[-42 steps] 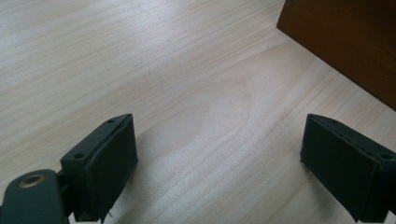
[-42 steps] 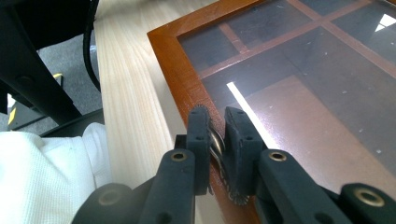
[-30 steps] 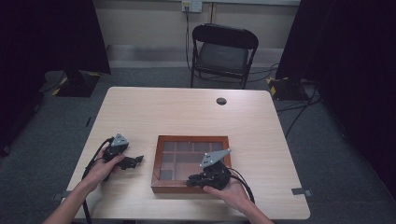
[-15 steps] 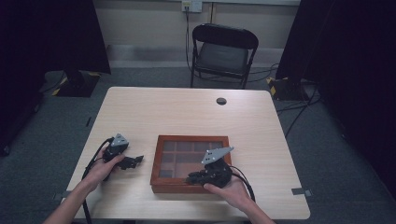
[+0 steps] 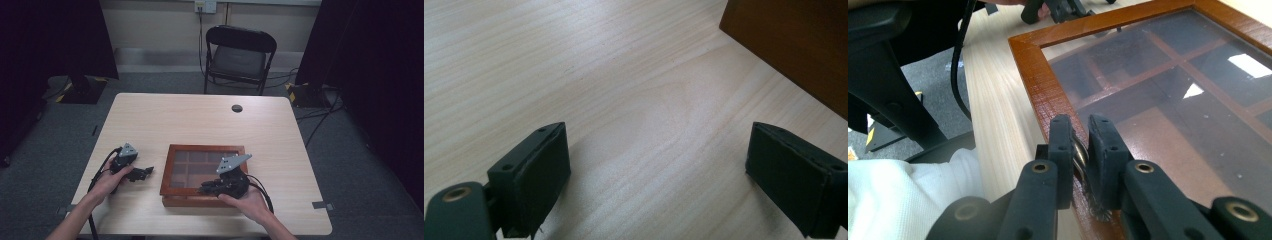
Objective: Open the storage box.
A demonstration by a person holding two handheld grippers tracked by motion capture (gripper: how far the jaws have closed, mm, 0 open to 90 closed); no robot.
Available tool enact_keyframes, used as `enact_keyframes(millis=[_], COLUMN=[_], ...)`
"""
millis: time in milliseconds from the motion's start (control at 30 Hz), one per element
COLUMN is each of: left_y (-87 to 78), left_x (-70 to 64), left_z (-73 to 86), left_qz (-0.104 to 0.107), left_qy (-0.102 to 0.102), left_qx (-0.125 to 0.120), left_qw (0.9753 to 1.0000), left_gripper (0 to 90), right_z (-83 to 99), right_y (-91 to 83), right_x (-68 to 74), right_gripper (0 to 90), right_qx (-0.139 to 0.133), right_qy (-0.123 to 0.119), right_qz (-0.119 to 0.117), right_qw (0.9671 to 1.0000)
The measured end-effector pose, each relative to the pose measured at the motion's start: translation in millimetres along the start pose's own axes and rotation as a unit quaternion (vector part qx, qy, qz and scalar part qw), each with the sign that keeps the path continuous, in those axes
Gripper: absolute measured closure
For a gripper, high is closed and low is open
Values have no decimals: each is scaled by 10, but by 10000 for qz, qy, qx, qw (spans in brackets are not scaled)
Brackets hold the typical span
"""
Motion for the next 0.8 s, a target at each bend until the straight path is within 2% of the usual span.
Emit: enact_keyframes(millis=[800], left_y=[1], left_x=[-3], left_z=[2], left_qz=[15], left_qy=[4], left_qx=[6], left_qw=[10000], left_gripper=[98], right_z=[-132], right_y=[-153], right_x=[-9], right_gripper=[813], right_qx=[-170], right_qy=[8], right_qz=[68], right_qw=[9998])
Point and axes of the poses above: each handheld gripper's, and its own axes: y roughly forward along the jaws, z roughly out of its underside, x roughly to its left, the point moved 10 cm from there along y, roughly forward along the jaws, and after that the axes turned 15 degrees about x, right-handed, at the moved point
